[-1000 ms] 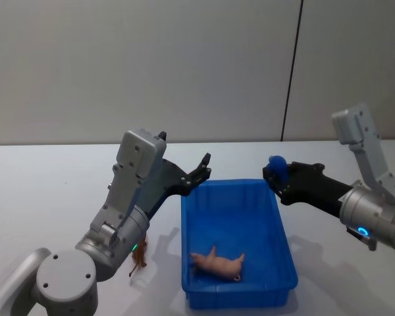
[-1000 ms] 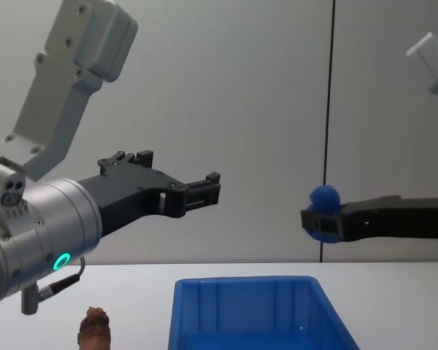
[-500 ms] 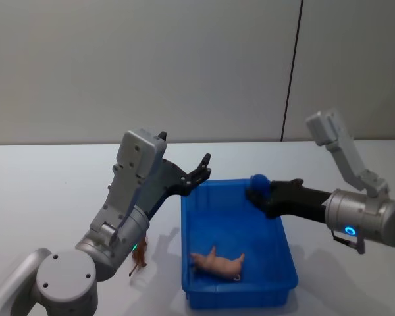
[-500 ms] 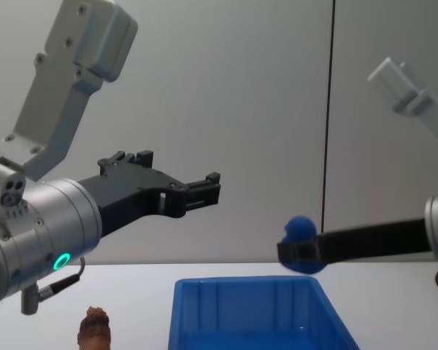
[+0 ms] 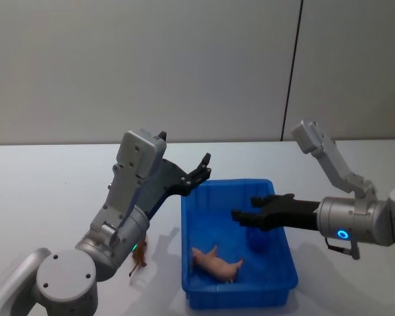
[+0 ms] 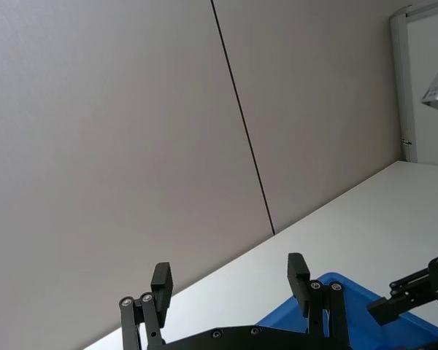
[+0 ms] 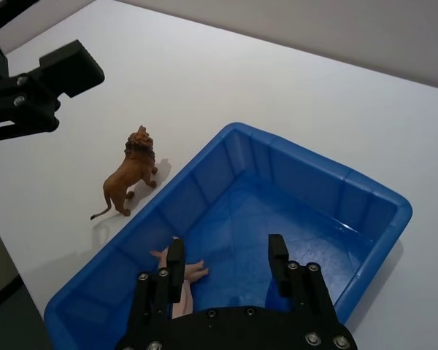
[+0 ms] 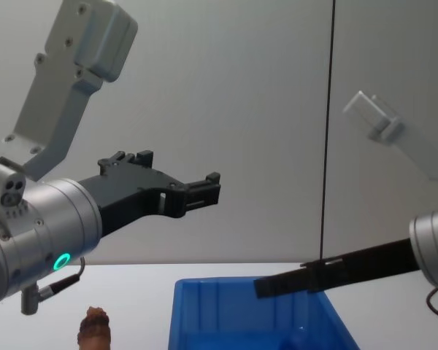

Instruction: Pick up the two dolls from the table and place them into the box.

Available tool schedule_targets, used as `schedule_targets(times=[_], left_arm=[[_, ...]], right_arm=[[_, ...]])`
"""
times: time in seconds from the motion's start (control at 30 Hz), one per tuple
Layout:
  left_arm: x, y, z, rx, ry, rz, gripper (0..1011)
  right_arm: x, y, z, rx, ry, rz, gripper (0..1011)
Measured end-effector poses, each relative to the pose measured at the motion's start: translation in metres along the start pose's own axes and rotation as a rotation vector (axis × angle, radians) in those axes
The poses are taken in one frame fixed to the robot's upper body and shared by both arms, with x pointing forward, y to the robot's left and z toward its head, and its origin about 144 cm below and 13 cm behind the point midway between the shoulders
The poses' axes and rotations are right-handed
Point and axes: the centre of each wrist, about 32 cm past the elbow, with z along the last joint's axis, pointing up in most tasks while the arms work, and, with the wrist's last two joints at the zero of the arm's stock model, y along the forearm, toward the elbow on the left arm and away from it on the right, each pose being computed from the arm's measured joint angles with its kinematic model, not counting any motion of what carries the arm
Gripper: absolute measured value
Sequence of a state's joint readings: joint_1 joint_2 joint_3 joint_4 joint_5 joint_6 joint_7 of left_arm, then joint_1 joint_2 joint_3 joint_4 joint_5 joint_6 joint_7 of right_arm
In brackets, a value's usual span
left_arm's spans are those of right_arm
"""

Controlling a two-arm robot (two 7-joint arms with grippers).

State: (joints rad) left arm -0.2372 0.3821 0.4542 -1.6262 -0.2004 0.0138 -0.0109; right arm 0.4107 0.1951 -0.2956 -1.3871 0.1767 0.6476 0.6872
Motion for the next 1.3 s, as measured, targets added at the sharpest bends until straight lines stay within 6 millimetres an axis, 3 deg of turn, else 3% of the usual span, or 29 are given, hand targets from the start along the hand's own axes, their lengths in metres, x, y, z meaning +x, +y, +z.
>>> schedule_targets(times=[0.43, 0.83, 1.3], left_arm=[[0.000, 0.000, 0.000, 0.000, 0.000, 0.000, 1001], [0.000, 0.000, 0.000, 0.000, 0.000, 0.000, 1001], [0.000, 0.000, 0.000, 0.000, 0.000, 0.000, 1001]], right_arm=[[0.002, -0.001, 0.002, -0.002, 0.010, 0.010, 992], [0.010, -0.025, 0.000, 0.153, 0.025, -0.032, 1001], [0.015, -0.057, -0.021, 0.323, 0.115, -0.166, 1001]])
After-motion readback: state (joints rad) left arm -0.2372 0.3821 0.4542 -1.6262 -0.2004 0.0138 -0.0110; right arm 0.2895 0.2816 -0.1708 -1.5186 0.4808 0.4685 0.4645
